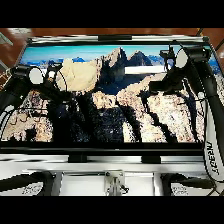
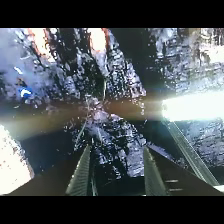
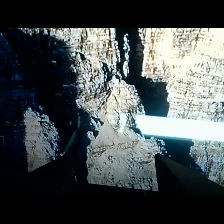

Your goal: Fold the shirts.

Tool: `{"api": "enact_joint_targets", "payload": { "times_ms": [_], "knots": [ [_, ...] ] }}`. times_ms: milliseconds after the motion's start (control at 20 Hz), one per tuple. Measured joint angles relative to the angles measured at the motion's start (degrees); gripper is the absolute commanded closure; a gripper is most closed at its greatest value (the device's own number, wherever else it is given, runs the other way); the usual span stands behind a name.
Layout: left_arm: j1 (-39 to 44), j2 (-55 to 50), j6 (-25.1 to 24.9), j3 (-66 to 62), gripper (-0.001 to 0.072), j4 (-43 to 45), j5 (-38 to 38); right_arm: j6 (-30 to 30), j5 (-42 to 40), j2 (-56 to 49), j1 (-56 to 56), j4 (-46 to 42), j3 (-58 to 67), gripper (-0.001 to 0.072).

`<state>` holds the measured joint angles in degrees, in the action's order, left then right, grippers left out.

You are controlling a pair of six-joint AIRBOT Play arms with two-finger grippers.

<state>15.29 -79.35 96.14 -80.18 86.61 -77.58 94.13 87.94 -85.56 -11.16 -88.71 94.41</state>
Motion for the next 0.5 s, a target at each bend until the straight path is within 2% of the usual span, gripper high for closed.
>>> {"api": "enact_joint_targets", "payload": {
  "times_ms": [500],
  "knots": [
    [0.0,0.0,0.0,0.0,0.0313,0.0,0.0,0.0,-0.3,0.0,0.0,0.0,0.0,0.0089]
  ]
}}
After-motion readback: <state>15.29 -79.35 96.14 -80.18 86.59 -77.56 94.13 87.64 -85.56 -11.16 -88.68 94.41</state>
